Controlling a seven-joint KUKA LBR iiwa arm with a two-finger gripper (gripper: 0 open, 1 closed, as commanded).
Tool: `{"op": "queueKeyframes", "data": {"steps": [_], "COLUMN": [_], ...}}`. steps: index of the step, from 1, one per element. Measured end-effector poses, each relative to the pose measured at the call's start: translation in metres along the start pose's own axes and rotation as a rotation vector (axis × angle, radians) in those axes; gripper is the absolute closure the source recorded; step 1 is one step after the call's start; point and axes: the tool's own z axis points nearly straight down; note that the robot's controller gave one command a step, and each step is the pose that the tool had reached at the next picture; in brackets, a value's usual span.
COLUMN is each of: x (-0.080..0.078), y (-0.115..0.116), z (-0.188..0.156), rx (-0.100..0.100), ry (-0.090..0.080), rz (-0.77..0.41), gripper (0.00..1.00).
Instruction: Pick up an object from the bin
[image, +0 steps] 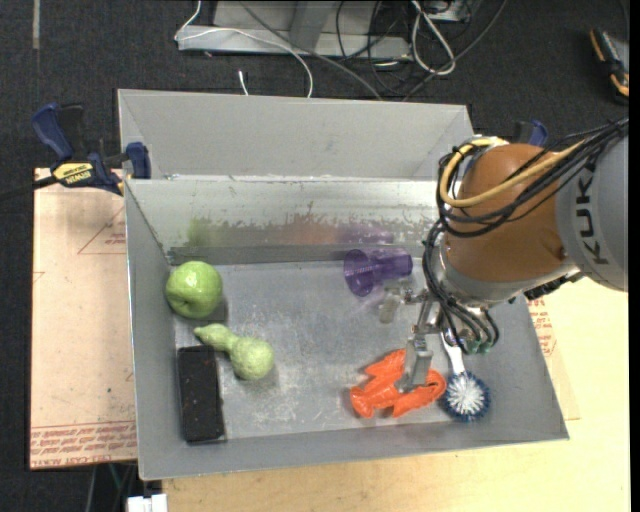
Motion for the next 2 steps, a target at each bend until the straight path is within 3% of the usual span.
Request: {"op": "queueKeyframes", "data": {"steps": [1, 2], "x": [-0.002, 0.015], "y": [0.0, -0.059], "z": [-0.004, 0.126], "rx": [0.0, 0.001], "ry": [-0.008, -0.013], "rz": [0.0, -0.181], "gripper": [0.0, 0.0]}}
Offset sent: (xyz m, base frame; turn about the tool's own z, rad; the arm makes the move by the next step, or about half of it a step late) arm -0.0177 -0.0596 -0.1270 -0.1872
